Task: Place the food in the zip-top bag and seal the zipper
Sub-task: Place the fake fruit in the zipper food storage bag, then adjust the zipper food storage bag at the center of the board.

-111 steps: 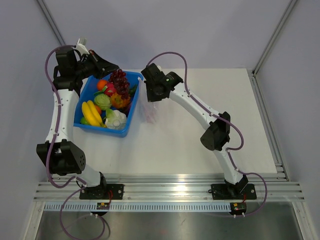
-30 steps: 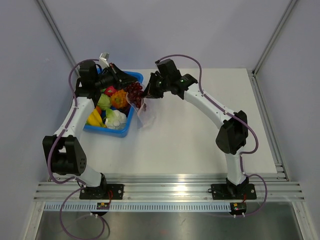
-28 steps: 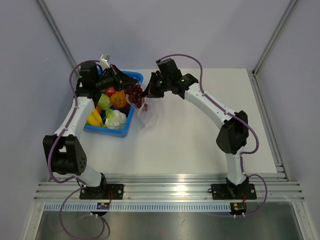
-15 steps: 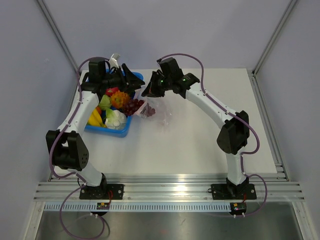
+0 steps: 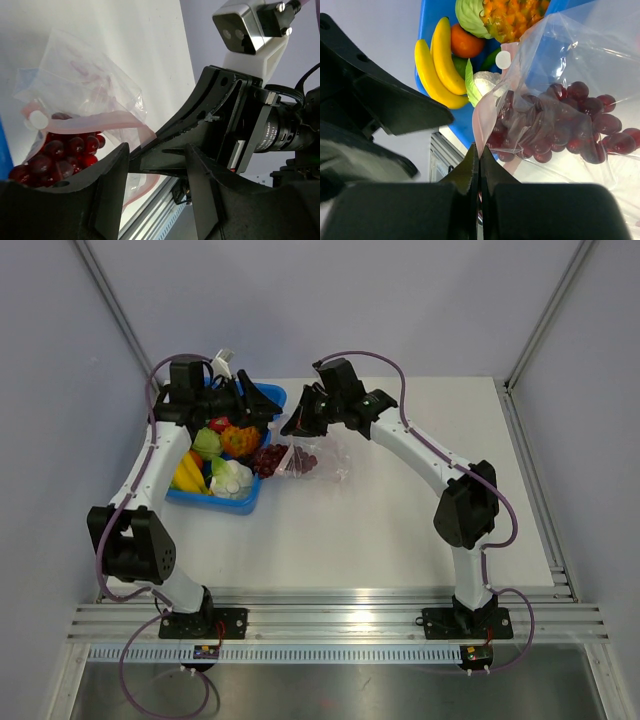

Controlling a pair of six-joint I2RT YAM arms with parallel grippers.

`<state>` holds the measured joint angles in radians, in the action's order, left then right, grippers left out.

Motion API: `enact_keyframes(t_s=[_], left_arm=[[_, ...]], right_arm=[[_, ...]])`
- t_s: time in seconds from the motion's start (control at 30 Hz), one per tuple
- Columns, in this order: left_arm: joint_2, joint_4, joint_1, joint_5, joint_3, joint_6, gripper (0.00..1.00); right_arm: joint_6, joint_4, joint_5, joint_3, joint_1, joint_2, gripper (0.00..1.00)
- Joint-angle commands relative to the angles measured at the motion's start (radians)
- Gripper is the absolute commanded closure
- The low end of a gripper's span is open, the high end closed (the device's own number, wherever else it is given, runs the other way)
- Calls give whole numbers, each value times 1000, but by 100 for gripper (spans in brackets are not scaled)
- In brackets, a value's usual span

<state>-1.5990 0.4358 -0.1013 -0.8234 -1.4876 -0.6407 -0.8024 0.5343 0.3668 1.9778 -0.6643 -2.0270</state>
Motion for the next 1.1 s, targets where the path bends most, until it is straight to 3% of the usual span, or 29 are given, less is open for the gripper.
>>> enact_keyframes(t_s=[0.0,0.27,0.4,1.07], left_arm=[[105,27,81,39,-1,41,49],[82,18,138,89,122,87,52],[63,32,138,90,159,137,48],[-24,1,58,124,170,245,48]], right_arm=[[-15,-74,46,1,8,56,100],[-27,-91,64,6,6,45,100],[-31,-94,67,6,6,40,100],[-50,-100,92,23,6,17,100]])
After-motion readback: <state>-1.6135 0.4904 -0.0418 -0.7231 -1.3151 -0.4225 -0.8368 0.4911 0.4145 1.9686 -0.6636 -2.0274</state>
